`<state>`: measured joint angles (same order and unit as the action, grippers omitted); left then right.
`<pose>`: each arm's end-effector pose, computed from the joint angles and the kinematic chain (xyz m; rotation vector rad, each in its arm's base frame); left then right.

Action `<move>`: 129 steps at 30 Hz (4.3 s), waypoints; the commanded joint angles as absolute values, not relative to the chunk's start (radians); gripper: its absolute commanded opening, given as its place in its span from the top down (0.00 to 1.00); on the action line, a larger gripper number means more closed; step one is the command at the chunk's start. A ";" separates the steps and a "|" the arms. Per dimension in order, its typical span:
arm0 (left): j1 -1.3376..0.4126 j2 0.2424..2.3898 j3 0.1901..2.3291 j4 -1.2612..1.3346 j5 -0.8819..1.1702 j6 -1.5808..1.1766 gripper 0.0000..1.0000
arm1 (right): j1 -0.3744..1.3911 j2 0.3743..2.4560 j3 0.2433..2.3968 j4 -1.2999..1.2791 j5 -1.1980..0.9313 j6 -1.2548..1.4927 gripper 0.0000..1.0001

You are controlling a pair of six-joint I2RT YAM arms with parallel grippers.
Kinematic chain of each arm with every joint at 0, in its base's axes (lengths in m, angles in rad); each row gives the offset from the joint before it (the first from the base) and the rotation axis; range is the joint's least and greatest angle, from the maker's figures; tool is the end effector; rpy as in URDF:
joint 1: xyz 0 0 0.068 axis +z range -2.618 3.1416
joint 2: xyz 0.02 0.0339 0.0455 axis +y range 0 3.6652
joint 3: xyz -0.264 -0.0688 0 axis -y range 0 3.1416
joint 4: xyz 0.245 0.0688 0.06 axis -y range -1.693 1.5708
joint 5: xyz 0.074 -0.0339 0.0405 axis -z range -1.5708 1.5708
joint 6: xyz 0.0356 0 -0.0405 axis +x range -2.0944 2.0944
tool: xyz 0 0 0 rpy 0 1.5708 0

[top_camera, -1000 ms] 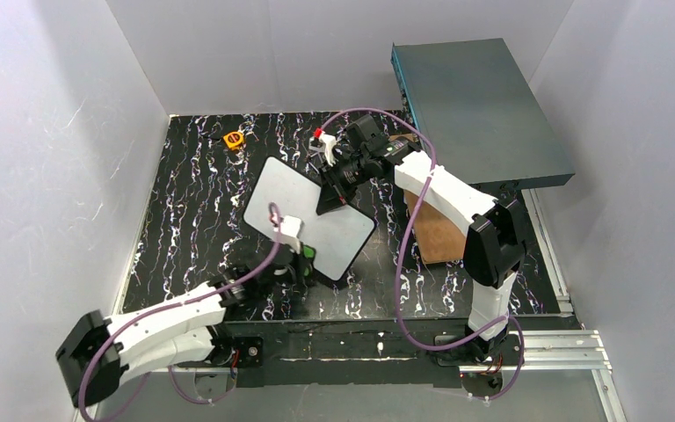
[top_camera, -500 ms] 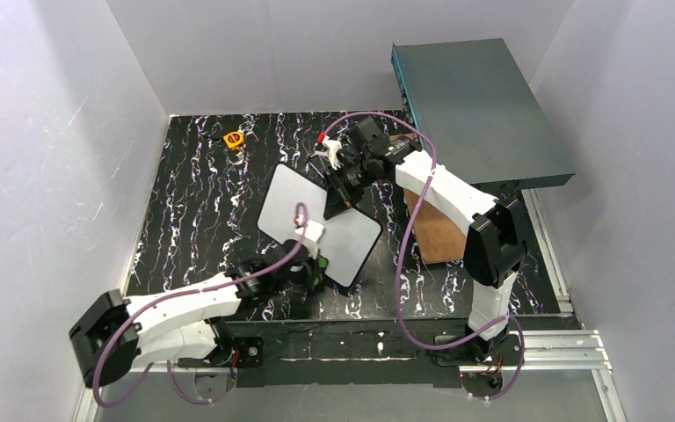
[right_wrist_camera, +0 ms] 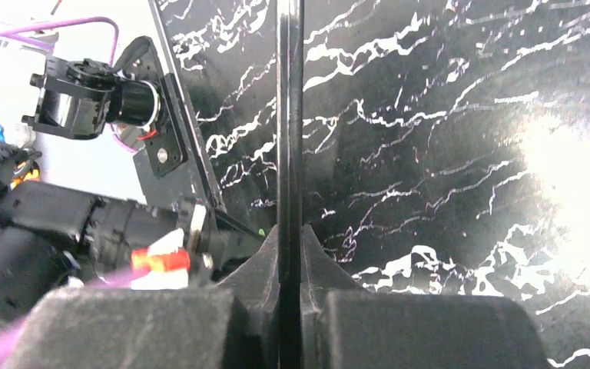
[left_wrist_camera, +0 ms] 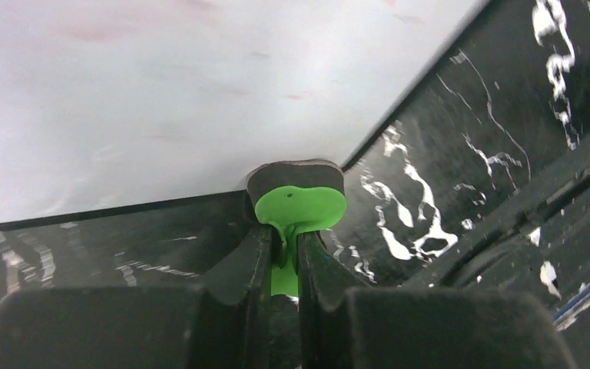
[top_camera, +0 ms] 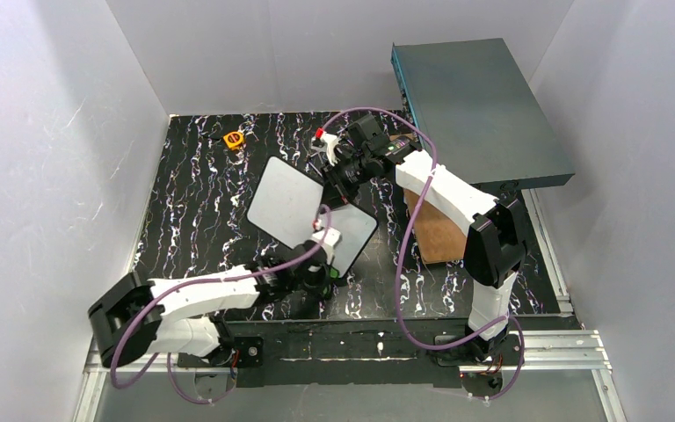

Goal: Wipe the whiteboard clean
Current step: Erase the center of the board with the whiteboard.

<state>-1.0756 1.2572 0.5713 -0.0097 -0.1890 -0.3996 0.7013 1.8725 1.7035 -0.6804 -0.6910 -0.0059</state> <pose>0.1246 -0.2166 0.1860 0.6705 2.2170 -0.5657 0.3040 0.2864 0.3073 -1.1630 2.1880 1.1465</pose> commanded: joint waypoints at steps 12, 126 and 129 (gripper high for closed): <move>-0.655 0.977 0.556 -0.196 -0.226 -0.450 1.00 | 0.730 1.779 1.715 -0.703 -0.940 0.132 0.99; -0.706 1.089 0.771 -0.171 0.017 -0.344 1.00 | 0.637 1.691 1.660 -0.739 -0.821 0.031 0.99; -0.576 0.987 0.680 -0.151 -0.072 -0.375 1.00 | 0.637 1.694 1.664 -0.738 -0.833 0.036 0.99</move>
